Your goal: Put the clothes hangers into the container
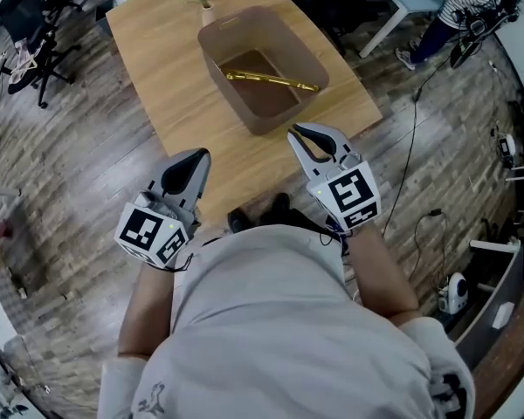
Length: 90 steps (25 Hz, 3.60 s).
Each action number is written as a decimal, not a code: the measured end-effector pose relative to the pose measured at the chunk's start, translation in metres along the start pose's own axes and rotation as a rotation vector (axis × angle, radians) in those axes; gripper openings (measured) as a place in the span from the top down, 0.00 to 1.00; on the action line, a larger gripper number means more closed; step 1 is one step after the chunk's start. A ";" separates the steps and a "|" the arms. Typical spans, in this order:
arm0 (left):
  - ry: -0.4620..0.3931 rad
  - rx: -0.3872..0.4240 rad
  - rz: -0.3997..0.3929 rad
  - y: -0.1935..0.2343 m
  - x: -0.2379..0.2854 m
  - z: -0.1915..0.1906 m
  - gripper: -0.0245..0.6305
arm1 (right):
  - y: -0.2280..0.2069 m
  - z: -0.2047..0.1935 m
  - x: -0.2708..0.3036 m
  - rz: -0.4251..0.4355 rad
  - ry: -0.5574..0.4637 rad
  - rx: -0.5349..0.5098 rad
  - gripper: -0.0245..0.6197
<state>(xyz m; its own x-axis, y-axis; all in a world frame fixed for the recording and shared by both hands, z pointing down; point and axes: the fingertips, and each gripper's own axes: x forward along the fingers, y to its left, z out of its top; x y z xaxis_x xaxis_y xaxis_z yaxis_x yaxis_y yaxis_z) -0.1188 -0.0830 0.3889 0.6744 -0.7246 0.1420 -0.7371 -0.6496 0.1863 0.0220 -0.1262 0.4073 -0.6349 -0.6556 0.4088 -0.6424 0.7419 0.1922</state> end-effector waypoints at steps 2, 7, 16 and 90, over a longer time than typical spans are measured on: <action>-0.002 -0.005 0.002 -0.004 0.000 0.000 0.95 | -0.001 0.000 -0.009 -0.002 -0.018 0.002 0.92; 0.002 0.007 0.022 -0.025 0.008 0.000 0.95 | -0.008 -0.012 -0.028 0.028 -0.034 -0.006 0.95; 0.019 0.000 0.063 -0.088 0.033 -0.009 0.95 | -0.021 -0.039 -0.083 0.141 -0.063 -0.026 0.95; 0.034 0.070 0.056 -0.177 -0.148 -0.060 0.95 | 0.162 -0.056 -0.214 0.069 -0.168 0.095 0.95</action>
<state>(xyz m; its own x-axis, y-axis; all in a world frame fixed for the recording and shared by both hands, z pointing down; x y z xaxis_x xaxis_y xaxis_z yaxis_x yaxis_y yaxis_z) -0.0855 0.1530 0.3935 0.6325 -0.7525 0.1838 -0.7739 -0.6239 0.1091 0.0783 0.1420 0.4009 -0.7361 -0.6239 0.2624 -0.6276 0.7744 0.0804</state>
